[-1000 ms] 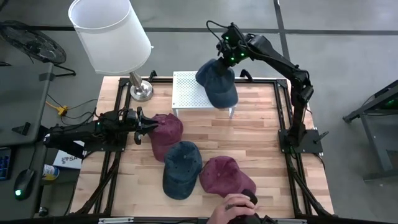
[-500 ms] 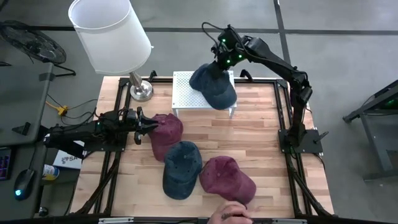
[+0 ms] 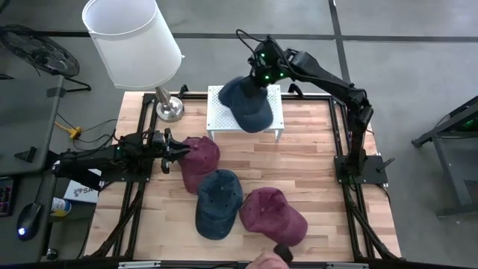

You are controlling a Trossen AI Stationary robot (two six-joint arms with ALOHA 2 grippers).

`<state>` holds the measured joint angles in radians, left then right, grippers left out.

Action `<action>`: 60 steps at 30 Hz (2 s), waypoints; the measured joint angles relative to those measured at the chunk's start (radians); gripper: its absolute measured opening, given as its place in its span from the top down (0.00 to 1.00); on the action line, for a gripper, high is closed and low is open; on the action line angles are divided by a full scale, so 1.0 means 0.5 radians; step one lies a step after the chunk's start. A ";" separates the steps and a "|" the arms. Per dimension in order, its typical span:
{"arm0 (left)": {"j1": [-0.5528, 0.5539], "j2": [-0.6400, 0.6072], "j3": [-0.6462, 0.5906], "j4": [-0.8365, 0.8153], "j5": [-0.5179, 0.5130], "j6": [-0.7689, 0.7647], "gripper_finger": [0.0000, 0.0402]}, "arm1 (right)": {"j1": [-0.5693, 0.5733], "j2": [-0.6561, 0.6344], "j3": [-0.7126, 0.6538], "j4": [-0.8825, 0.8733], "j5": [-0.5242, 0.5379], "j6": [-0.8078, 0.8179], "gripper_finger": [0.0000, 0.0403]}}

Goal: Pick & Place hat
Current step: Put the top blue cap on the shelf

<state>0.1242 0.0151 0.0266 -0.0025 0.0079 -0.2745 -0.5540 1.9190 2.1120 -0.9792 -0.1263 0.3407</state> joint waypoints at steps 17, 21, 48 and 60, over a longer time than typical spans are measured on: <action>0.000 0.000 0.001 0.000 0.001 0.000 0.75 | -0.085 0.026 0.000 -0.286 0.472 0.142 0.90; 0.000 0.000 0.001 0.000 0.001 0.000 0.75 | -0.096 0.028 0.000 -0.293 0.474 0.142 0.90; 0.001 0.000 0.000 0.000 0.000 0.000 0.75 | -0.096 0.027 0.000 -0.443 0.487 0.032 0.79; 0.001 0.001 0.000 0.000 0.000 0.000 0.75 | -0.096 0.019 0.000 -0.459 0.457 0.028 0.72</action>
<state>0.1246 0.0154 0.0267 -0.0025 0.0079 -0.2745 -0.6018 1.9286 2.1120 -1.2087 0.1020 0.3550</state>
